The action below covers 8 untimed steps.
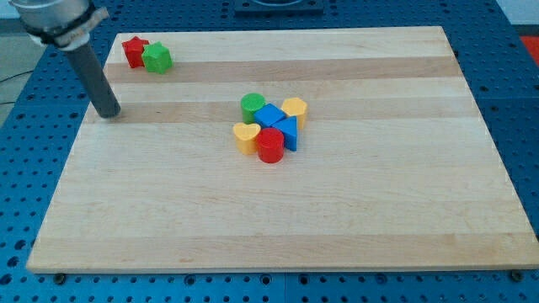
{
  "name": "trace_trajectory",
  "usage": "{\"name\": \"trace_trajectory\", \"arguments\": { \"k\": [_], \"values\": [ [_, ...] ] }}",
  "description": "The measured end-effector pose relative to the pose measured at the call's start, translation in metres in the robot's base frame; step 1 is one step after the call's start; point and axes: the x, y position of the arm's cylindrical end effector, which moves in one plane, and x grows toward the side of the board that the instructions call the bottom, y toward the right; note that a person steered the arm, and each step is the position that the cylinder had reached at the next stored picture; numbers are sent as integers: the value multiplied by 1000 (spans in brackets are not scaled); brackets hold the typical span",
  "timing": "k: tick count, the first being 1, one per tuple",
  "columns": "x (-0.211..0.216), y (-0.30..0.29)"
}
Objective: Move the green star into the group of blocks
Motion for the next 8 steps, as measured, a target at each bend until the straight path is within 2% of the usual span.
{"name": "trace_trajectory", "arguments": {
  "k": [3, 4, 5, 6, 8],
  "values": [
    [-118, -35],
    [-148, -31],
    [-177, 10],
    [-162, 41],
    [-96, 57]
  ]
}}
